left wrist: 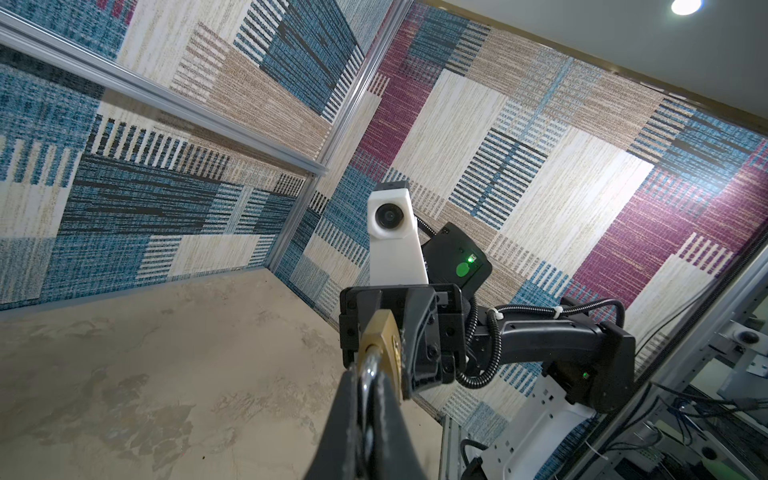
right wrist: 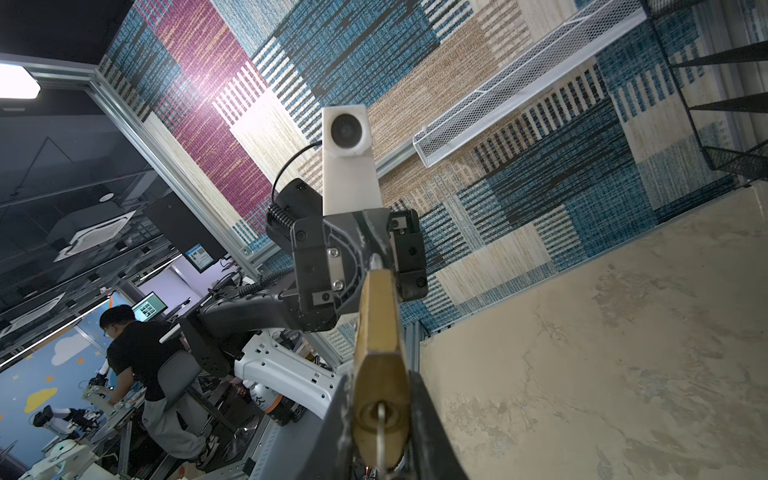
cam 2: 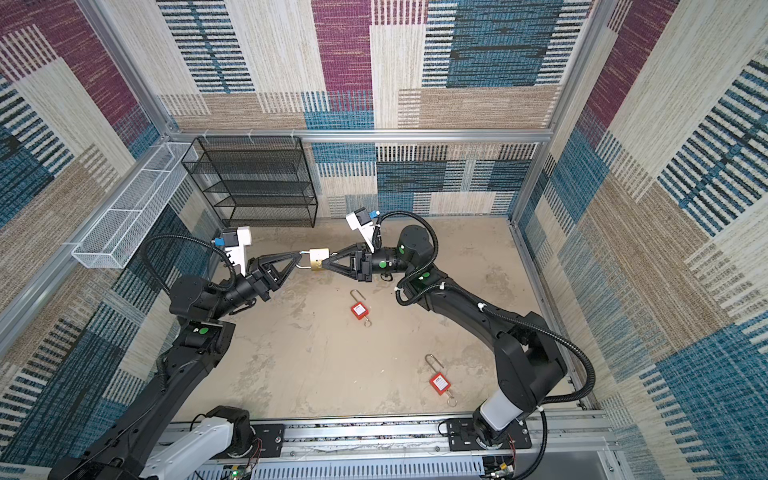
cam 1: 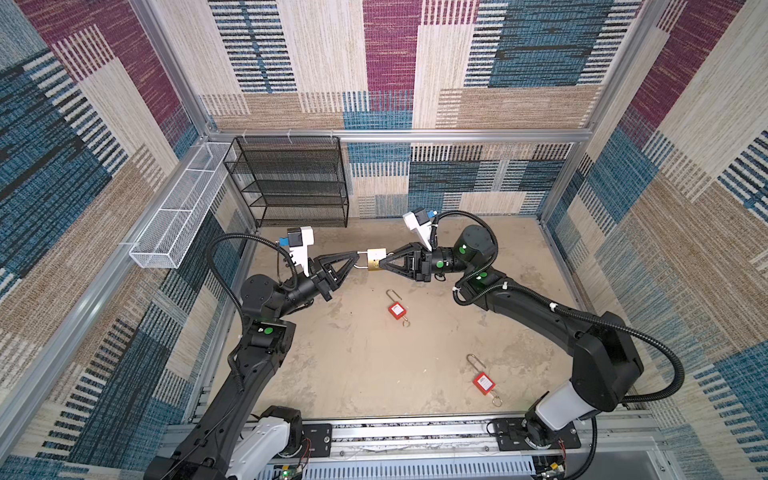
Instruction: Lock with the key
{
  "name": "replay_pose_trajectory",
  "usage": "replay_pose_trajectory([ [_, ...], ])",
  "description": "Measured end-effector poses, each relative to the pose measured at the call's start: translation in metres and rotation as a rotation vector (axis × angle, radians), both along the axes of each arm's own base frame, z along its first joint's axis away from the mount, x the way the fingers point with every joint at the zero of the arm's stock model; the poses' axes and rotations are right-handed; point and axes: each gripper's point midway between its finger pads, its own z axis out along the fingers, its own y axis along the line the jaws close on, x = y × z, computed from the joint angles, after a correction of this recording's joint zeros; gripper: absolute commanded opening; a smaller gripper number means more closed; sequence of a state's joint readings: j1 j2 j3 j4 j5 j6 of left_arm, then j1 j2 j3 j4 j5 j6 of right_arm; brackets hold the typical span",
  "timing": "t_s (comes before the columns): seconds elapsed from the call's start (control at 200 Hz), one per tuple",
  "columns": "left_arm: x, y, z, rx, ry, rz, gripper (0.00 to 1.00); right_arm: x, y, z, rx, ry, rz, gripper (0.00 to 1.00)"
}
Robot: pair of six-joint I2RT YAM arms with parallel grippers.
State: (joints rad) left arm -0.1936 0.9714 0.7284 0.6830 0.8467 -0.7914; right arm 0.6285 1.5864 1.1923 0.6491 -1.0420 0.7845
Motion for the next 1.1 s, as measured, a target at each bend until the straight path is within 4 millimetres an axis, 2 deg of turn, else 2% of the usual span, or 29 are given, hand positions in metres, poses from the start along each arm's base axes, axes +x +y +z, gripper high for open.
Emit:
replay_pose_trajectory([
  [0.275,0.004,-0.002,0.009,-0.043,-0.025,0.025,0.00,0.004,0.003,0.012,0.021,-0.029,-0.002,0.00],
  [0.691,0.003,-0.005,0.010,-0.062,-0.046,0.021,0.00,0.000,0.001,0.013,0.053,-0.020,0.014,0.00],
  [1.102,-0.013,-0.011,0.005,-0.074,-0.056,-0.050,0.00,-0.012,-0.009,0.021,0.049,-0.027,0.063,0.00],
])
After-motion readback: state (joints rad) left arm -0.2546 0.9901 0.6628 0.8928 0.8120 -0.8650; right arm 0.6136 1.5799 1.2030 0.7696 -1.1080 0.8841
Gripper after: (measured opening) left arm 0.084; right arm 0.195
